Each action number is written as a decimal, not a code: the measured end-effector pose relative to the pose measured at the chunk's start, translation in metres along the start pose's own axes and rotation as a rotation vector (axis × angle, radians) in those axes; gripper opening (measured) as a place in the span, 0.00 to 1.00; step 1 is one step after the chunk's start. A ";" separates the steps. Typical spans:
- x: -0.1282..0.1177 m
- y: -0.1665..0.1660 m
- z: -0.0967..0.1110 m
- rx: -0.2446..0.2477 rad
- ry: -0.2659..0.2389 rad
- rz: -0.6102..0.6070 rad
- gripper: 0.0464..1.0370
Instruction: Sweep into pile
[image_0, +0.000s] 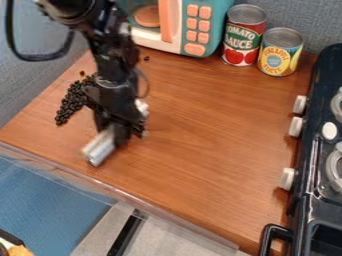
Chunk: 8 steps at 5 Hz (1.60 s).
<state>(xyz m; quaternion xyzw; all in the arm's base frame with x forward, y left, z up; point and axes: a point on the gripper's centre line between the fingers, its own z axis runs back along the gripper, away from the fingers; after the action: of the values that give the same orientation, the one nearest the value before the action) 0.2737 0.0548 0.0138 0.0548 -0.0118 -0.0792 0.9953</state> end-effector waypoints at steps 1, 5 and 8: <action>0.014 -0.017 0.004 -0.009 0.006 0.055 0.35; 0.067 -0.019 -0.004 0.090 0.024 0.395 0.35; 0.102 0.012 -0.010 0.035 0.054 0.568 0.35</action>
<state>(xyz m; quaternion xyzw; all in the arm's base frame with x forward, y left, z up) 0.3762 0.0518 0.0071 0.0688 -0.0017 0.2043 0.9765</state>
